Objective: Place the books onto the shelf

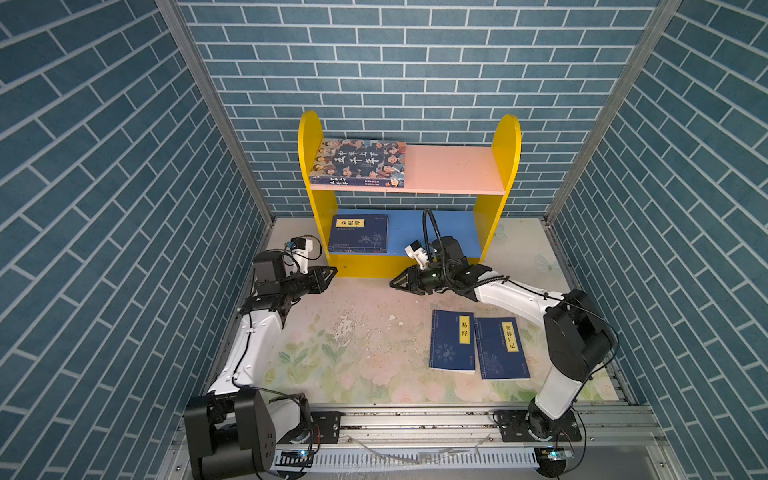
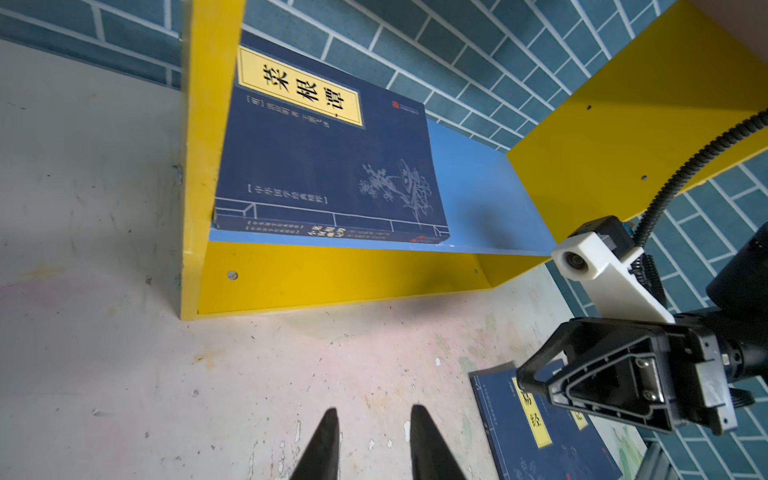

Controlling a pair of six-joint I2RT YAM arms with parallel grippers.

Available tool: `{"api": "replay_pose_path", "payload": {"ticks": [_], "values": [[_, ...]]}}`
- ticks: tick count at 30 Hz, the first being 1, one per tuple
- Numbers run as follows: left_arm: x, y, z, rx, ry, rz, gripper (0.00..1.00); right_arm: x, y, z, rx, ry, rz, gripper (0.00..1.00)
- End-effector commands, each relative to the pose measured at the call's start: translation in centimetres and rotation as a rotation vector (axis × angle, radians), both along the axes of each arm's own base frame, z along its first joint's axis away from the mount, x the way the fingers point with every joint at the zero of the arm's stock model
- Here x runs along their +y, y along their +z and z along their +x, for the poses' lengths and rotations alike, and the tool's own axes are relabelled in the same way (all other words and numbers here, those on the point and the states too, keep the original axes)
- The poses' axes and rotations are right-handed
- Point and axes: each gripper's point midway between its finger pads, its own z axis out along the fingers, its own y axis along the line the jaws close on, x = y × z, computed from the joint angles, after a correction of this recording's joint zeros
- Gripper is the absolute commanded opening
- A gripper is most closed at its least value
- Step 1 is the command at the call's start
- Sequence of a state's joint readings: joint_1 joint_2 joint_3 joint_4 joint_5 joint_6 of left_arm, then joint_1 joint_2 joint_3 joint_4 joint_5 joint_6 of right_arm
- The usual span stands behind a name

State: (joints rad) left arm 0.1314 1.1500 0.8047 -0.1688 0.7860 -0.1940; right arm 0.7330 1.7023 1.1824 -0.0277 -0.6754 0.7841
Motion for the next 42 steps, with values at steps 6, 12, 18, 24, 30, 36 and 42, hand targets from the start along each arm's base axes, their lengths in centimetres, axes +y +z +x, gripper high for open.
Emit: {"api": "replay_pose_path", "payload": {"ticks": [6,12,18,24,30,36,42], "values": [[-3.8,2.4,-4.0,0.000,-0.194,-0.014,0.47,-5.4,-3.3,-5.1,-0.030,-0.072,-0.191,0.48],[-7.8,1.8,-6.2,0.027,-0.335,0.043,0.53,-12.1,-6.2,-6.3,-0.044,-0.277,-0.357,0.60],[-11.3,1.3,-6.6,0.073,-0.389,0.023,0.54,-18.7,-9.0,-6.5,-0.040,-0.481,-0.521,0.70],[-13.0,-0.2,-6.1,0.149,-0.378,-0.060,0.57,-21.5,-11.3,-5.8,0.028,-0.584,-0.503,0.74],[-13.2,-2.0,-6.5,0.201,-0.373,-0.098,0.62,-21.1,-13.1,-5.3,0.085,-0.547,-0.507,0.76],[-13.0,-4.7,-7.2,0.254,-0.350,-0.112,0.69,-20.1,-14.7,-5.2,0.129,-0.504,-0.497,0.73],[-12.6,-8.1,-7.9,0.334,-0.315,-0.121,0.71,-17.5,-14.4,-4.9,0.136,-0.408,-0.414,0.69]]}}
